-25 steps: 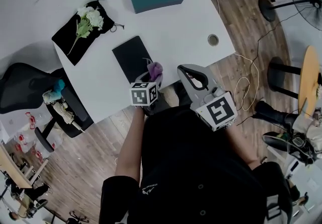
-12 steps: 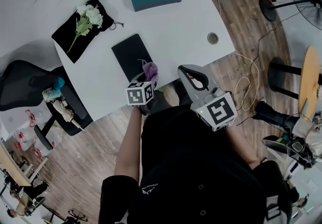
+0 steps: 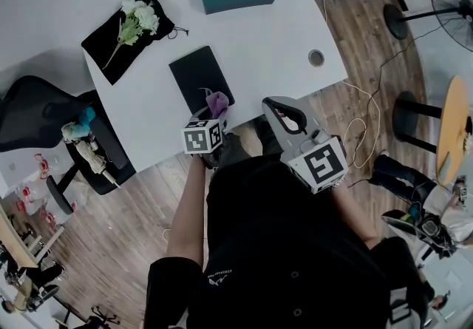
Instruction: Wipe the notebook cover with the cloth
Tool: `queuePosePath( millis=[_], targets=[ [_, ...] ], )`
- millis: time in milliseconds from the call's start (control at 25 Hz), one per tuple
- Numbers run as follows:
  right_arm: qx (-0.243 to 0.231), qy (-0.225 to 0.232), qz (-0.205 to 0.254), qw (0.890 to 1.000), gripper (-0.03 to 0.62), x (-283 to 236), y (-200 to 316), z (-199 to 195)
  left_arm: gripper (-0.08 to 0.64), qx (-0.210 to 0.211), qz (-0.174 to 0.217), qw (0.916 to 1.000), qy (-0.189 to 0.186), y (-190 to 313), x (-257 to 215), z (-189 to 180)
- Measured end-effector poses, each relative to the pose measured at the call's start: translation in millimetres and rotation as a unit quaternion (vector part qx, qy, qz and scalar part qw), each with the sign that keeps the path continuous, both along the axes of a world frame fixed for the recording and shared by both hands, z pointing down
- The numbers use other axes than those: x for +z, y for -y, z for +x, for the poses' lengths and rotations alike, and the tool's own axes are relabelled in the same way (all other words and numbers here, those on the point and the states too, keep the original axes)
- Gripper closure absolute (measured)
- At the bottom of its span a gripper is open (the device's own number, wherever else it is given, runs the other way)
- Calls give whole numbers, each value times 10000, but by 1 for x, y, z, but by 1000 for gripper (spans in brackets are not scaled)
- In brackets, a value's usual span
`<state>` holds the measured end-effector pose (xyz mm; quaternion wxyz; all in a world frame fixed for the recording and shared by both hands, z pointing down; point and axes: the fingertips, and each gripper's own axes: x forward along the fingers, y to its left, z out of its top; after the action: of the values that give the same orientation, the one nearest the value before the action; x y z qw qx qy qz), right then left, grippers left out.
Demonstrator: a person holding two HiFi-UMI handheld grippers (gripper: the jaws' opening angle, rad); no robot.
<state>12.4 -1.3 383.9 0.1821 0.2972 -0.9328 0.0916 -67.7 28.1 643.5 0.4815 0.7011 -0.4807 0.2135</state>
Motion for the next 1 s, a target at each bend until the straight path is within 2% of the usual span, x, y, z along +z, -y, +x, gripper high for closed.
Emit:
queuePosePath(
  millis=[160,360,480,640,760,1000],
  targets=[
    [53,-143,-132,9998,588,2,-5,-2,373,-49,0,10000,49,-6,0,-9],
    [-117,75,41,9999,588,0,-15,-11,373,-115,3,9999,111,-15,1,-22],
    [-18,-90,-111,9999,588,2,-18,-12,373,-146,4,9998,151,-21,1,-29],
    [-134,118,132,9998,588,-4,-25,-21,373,-214,5,9996,182,-29,1,-40],
    [-30,-65,-96,9999,587,1,-29,-21,373,-266,1,9994,214,-32,1,-48],
    [-56,-21,-96,9999,586,3,-39,-32,373,-368,4,9990,268,-41,2,-63]
  ],
)
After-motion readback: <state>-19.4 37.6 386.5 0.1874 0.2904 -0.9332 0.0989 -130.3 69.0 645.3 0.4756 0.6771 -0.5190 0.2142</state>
